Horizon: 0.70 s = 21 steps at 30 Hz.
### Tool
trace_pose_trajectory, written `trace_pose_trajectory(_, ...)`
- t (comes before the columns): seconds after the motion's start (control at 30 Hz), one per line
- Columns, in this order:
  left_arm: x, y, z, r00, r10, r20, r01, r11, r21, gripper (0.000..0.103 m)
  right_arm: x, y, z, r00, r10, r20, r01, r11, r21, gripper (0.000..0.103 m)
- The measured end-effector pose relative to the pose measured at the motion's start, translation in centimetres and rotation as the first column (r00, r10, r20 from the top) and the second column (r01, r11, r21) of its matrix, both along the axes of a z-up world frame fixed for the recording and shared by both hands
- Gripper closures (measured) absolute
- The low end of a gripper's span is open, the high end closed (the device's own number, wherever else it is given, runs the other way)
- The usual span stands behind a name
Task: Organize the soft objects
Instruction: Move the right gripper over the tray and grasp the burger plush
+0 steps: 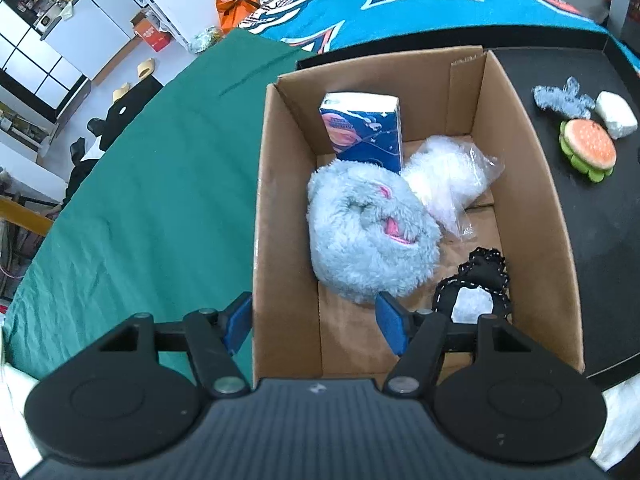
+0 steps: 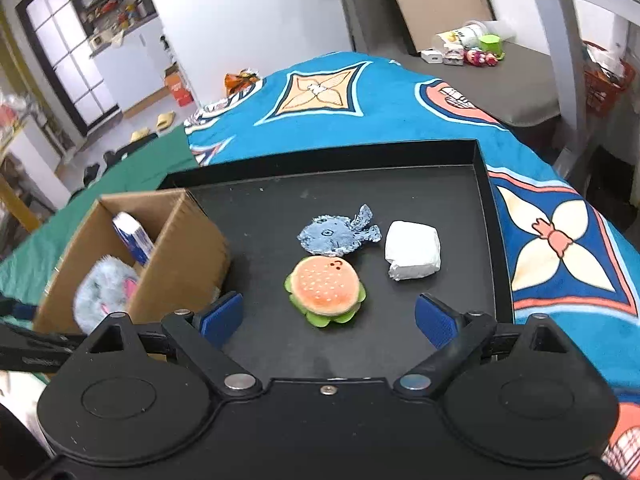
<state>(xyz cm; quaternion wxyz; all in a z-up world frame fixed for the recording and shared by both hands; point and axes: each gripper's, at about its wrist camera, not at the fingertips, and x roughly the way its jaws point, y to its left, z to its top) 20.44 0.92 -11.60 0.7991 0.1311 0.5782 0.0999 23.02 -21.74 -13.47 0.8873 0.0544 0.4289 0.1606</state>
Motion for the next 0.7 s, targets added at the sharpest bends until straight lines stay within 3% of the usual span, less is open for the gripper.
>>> trace_pose_trajectory(0.43, 0.9, -1.5, -1.1, 0.998, -0.019, -0.052, 0.024, 0.995, 0.093, 0.034, 2.0, 0.7, -3.4, 0.999, 0.051, 0.012, -0.049, 0.992, -0.119, 0.01)
trace_pose_trajectory(0.7, 1.1, -2.1, -1.5, 0.997, -0.019, -0.077, 0.029, 0.992, 0.12, 0.032, 2.6, 0.9, -4.6, 0.998, 0.057, 0.008, -0.055, 0.991, -0.12, 0.011)
